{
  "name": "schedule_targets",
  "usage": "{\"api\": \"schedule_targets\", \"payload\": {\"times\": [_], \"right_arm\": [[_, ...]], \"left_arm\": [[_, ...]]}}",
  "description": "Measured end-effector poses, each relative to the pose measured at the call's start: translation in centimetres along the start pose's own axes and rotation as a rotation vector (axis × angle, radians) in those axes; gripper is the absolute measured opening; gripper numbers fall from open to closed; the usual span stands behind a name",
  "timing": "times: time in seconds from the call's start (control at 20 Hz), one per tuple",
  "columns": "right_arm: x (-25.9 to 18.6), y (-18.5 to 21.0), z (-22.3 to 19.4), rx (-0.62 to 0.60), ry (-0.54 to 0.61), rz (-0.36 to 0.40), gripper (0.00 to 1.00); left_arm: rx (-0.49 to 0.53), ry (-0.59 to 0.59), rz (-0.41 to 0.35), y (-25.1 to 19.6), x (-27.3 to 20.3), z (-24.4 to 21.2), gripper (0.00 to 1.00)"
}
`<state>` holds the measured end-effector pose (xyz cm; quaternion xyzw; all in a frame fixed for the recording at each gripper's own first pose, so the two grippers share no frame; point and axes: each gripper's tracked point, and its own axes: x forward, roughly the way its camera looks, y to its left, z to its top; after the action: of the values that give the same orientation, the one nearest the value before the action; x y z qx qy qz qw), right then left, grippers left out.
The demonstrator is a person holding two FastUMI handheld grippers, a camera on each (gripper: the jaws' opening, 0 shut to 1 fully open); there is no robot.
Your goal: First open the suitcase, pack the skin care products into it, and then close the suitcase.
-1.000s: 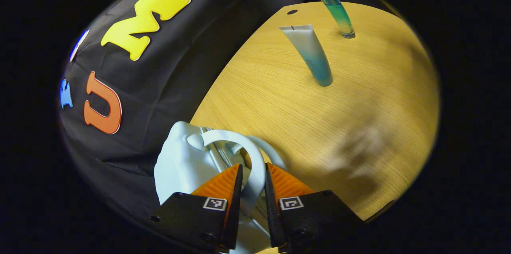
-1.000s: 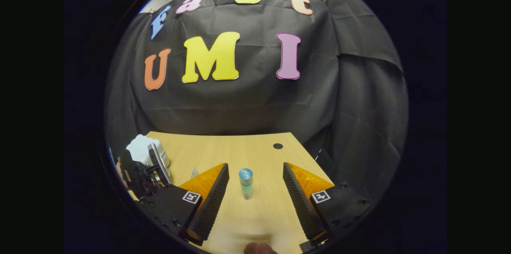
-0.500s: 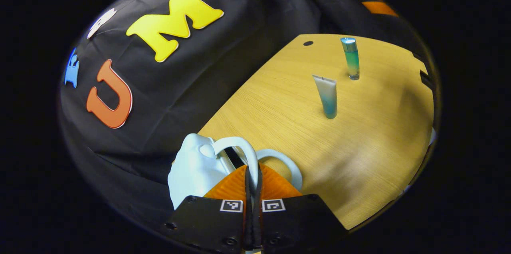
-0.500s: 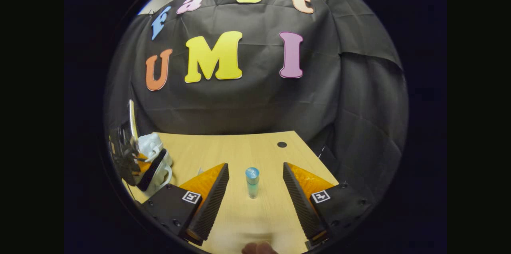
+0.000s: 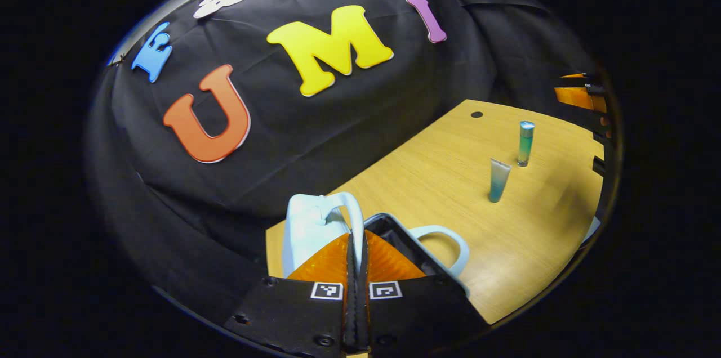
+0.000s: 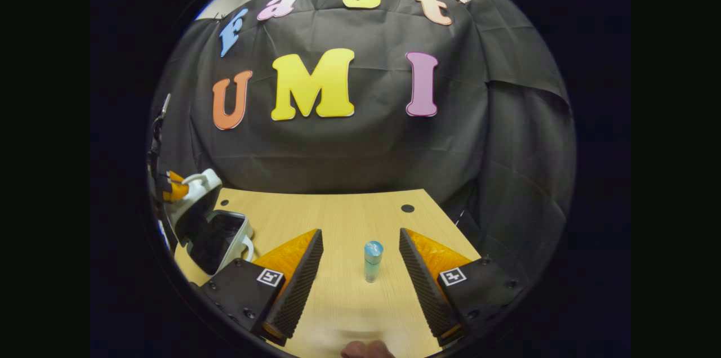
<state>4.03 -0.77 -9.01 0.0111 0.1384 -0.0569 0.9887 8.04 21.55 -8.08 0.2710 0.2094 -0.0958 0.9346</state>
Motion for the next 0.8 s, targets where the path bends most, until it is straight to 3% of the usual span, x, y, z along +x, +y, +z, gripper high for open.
{"api": "schedule_targets", "payload": {"times": [0.3,0.45,0.5,0.65,0.8], "right_arm": [[-0.2,1.3,-0.1,-0.033,0.011,-0.003,0.81],[-0.7,2.0,0.1,-0.06,0.012,-0.008,0.82],[-1.1,2.3,0.6,-0.079,-0.001,-0.012,0.82],[-1.2,1.7,1.2,-0.09,-0.02,-0.041,0.81],[-1.6,-0.2,1.1,-0.119,-0.008,-0.121,0.82]], "left_arm": [[-0.036,0.0,0.17,12.7,-2.7,-4.7,0.02],[-0.057,0.041,0.229,18.4,-3.2,-10.1,0.03],[-0.098,0.072,0.246,20.9,-3.2,-13.8,0.02],[-0.224,0.128,0.25,23.7,-2.5,-21.6,0.03],[-0.342,0.197,0.207,23.5,0.2,-28.7,0.03]]}}
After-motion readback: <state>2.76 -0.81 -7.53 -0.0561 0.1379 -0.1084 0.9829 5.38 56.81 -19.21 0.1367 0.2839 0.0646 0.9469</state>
